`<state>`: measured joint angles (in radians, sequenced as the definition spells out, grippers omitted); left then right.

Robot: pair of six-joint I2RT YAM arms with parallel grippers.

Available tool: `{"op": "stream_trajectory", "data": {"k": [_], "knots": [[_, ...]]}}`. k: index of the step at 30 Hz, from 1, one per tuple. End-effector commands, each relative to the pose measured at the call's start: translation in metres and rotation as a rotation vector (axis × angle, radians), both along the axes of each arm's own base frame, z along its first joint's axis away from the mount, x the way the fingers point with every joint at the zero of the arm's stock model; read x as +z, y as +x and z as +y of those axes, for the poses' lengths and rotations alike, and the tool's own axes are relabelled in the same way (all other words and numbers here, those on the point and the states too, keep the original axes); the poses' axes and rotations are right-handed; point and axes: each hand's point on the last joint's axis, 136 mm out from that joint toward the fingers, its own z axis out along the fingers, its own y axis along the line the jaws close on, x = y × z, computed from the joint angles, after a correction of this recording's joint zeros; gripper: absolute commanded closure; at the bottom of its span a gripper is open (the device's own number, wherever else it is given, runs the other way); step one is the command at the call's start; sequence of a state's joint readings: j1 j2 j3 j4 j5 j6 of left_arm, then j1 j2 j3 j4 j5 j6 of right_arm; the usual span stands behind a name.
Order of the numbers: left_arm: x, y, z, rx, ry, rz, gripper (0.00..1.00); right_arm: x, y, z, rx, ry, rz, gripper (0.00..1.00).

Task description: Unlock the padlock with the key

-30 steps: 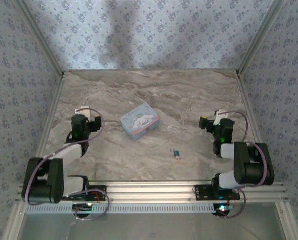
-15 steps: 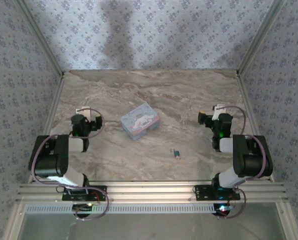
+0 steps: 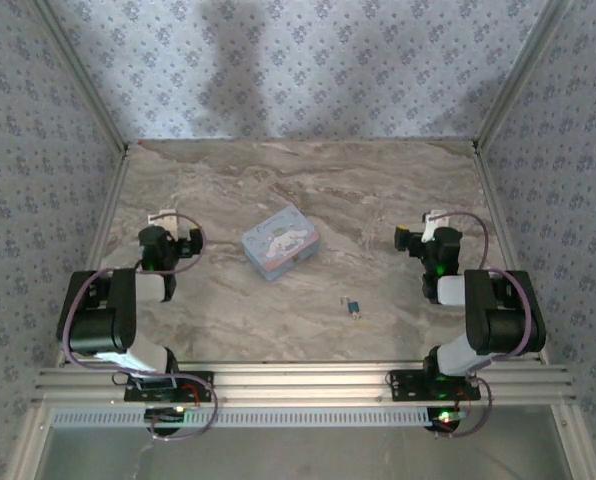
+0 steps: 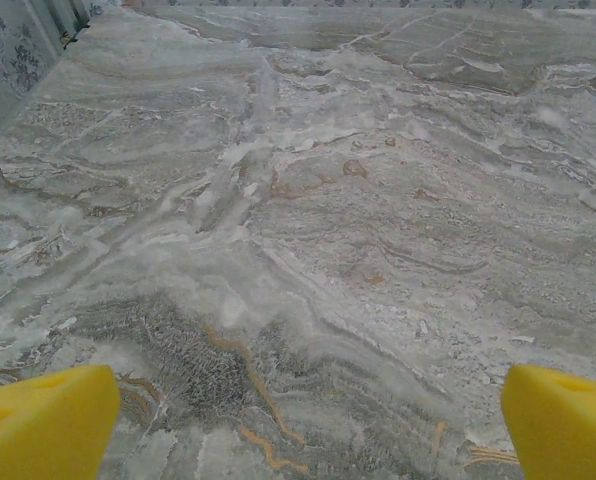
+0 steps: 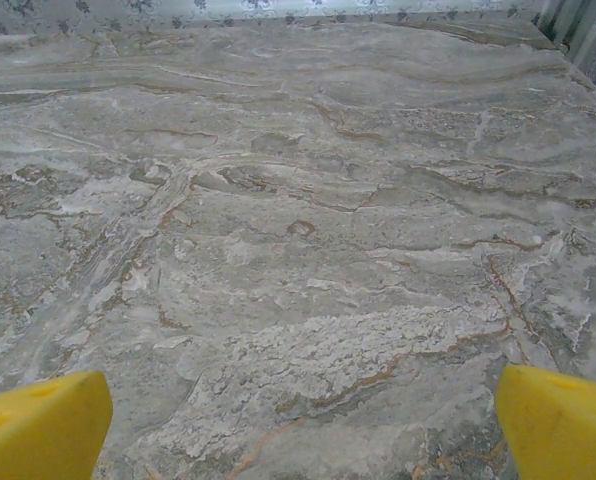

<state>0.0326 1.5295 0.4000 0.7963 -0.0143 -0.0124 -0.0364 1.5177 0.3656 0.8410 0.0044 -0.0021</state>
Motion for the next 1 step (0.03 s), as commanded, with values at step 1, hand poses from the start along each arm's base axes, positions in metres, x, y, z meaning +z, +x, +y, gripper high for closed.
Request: {"op": "stream_trajectory", "data": {"k": [1], "knots": [[0.0068,0.0054,-0.0012,-0.007,-0.018,-0.022,0.02,0.0017,0.0042,-0.0016,-0.003,-0.025,0.002,0.0]]}}
